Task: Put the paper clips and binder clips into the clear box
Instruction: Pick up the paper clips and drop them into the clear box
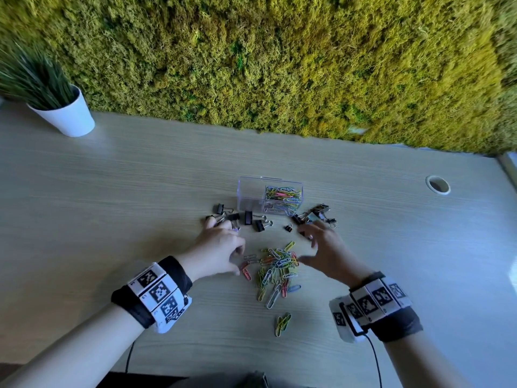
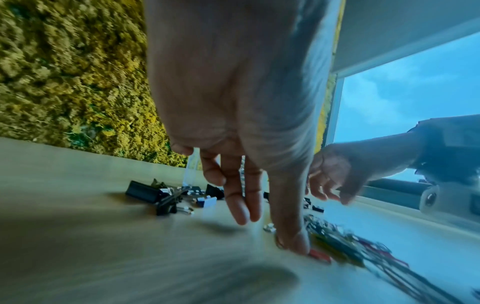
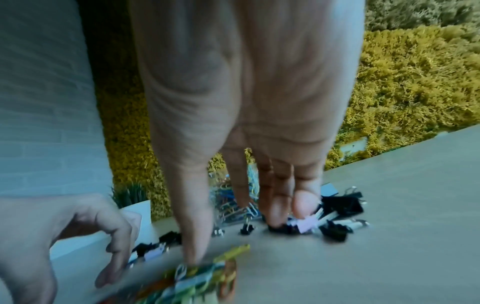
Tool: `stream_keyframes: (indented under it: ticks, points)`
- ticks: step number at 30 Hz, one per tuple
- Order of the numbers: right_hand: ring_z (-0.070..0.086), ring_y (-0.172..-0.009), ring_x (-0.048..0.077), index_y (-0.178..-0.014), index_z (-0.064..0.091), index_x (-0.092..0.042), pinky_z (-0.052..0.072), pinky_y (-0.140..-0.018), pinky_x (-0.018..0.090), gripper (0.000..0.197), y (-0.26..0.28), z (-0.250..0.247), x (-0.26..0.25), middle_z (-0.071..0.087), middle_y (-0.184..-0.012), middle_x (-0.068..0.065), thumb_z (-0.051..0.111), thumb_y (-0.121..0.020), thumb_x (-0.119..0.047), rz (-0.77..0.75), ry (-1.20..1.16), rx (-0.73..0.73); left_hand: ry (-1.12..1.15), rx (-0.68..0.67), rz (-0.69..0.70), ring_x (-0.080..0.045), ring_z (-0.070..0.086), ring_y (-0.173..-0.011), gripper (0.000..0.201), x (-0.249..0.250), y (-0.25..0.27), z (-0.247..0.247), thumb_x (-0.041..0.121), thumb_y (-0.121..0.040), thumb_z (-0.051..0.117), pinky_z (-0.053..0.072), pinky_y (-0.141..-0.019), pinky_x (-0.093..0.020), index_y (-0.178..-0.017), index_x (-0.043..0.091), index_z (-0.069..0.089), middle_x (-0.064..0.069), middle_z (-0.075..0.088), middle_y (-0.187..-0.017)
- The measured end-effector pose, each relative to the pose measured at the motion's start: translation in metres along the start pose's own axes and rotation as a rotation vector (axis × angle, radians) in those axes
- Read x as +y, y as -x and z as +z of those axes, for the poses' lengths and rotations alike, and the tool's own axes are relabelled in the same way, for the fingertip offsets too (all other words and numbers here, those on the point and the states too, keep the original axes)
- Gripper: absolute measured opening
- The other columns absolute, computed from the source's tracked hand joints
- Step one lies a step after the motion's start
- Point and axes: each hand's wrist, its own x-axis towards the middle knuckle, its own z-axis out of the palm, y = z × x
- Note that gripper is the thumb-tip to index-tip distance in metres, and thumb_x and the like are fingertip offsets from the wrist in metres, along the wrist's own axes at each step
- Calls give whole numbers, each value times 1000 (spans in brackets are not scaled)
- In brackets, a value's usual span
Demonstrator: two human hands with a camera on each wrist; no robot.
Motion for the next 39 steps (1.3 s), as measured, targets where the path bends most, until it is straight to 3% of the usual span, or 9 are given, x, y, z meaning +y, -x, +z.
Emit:
stream_keyframes:
  ticks: [3, 6, 12, 17, 21, 26, 30, 35, 39]
  points:
    - [45, -91, 13, -126, 50, -14, 47, -82, 24, 77, 12, 18, 7, 40, -110, -1, 85, -59, -29, 113, 37, -192, -16, -55, 1, -9, 37, -92, 41, 10, -2, 4, 57, -66, 72, 22, -85, -35, -93, 29, 62, 17, 57, -88]
    - [46, -88, 16, -118, 55, -12, 39, -73, 13, 63, 14, 27, -5, 43, -101, -1, 81, -64, -31, 44, 69, -165, 26, -8, 17, -10, 41, -92, 31, 21, -10, 7, 49, -70, 73, 22, -81, -34, -89, 26, 63, 16, 62, -87]
    - [53, -92, 14, -119, 59, -13, 43, -83, 23, 50, 4, 29, -32, 54, -109, 4, 74, -72, -17, -91, 49, -98, 35, 54, 43, -15, 47, -95, 20, 36, -27, 6, 41, -77, 70, 23, -80, -35, -86, 23, 64, 10, 66, -89]
    - [49, -109, 22, -137, 38, -19, 47, -89, 36, 87, -3, 22, -20, 39, -130, 4, 80, -64, -38, -15, 60, -169, 176, 199, -5, -10, 44, -85, 18, 19, -16, 2, 42, -76, 71, 27, -80, -33, -83, 28, 63, 16, 61, -80]
    - [44, -105, 15, -140, 29, -32, 52, -82, 35, 94, -10, 26, -23, 38, -123, -2, 78, -62, -48, -141, 219, -266, 215, 244, -44, -8, 42, -82, 20, 8, -8, 3, 43, -75, 72, 27, -80, -32, -84, 26, 64, 16, 61, -78]
    - [48, -84, 9, -128, 40, -43, 55, -59, 28, 61, -14, 33, -27, 45, -103, -7, 70, -75, -41, -268, 240, -215, 179, 249, -25, -9, 42, -86, 22, 9, -5, 6, 44, -75, 71, 20, -74, -31, -87, 26, 65, 16, 62, -84]
    - [57, -87, 15, -120, 53, -35, 56, -65, 33, 38, -14, 31, -31, 58, -99, -3, 64, -84, -32, -256, 144, -168, 190, 243, -22, -10, 43, -89, 23, 11, -6, 9, 42, -74, 73, 24, -81, -32, -89, 25, 66, 15, 64, -87]
    - [46, -104, 20, -99, 67, -20, 44, -84, 37, 16, -14, 30, -33, 65, -98, 0, 62, -84, -23, -254, 230, -119, 191, 219, -25, -14, 46, -92, 25, 14, -9, 10, 41, -75, 72, 29, -87, -37, -92, 24, 67, 12, 64, -88]
    - [50, -97, 24, -80, 71, -21, 39, -82, 38, 8, -16, 35, -25, 66, -79, -3, 66, -74, -22, -221, 244, -45, 177, 232, -15, -18, 48, -97, 29, 15, -12, 12, 41, -72, 75, 31, -86, -40, -95, 24, 67, 10, 64, -95]
